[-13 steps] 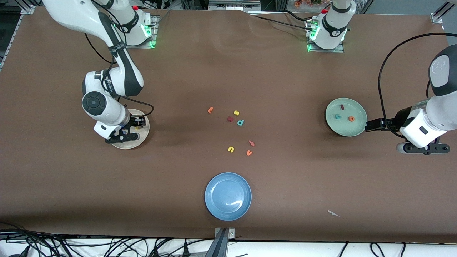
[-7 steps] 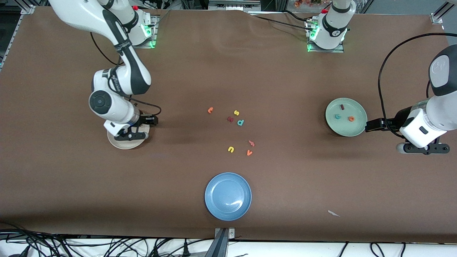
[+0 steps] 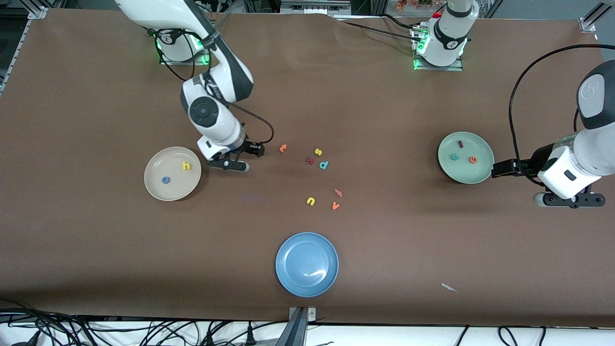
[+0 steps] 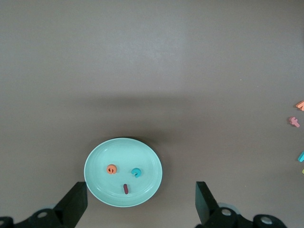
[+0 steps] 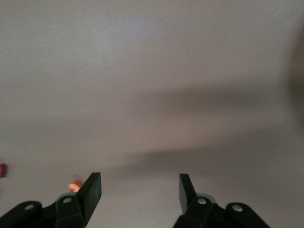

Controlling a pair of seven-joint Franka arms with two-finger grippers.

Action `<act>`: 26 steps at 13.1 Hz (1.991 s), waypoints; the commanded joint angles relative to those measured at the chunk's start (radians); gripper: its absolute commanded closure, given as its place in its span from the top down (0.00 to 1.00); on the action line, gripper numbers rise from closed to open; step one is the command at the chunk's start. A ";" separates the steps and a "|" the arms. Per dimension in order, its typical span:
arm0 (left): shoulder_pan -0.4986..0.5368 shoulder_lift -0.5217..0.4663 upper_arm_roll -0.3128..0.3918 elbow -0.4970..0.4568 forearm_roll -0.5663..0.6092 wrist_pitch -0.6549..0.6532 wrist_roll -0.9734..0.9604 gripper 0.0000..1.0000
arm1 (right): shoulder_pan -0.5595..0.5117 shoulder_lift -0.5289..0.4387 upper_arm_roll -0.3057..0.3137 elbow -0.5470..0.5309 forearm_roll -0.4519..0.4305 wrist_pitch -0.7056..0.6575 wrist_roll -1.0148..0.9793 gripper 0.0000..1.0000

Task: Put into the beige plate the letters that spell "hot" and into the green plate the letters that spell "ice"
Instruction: 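Reach the orange letter with the right gripper and grasp it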

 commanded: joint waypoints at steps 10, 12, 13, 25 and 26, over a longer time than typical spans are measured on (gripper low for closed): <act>0.000 0.001 0.007 -0.013 -0.012 0.014 0.016 1.00 | 0.165 0.144 -0.001 0.067 -0.036 0.170 0.377 0.69; 0.000 0.001 0.007 -0.013 -0.012 0.015 0.016 1.00 | 0.172 0.158 -0.001 0.067 -0.059 0.190 0.405 0.68; 0.000 0.001 0.009 -0.013 -0.012 0.015 0.016 1.00 | 0.175 0.162 -0.001 0.067 -0.059 0.190 0.406 0.66; -0.001 0.002 0.009 -0.013 -0.012 0.015 0.016 1.00 | 0.175 0.178 -0.001 0.063 -0.098 0.195 0.405 0.08; -0.003 0.002 0.009 -0.013 -0.011 0.015 0.016 1.00 | 0.175 0.170 -0.001 0.063 -0.098 0.192 0.402 0.08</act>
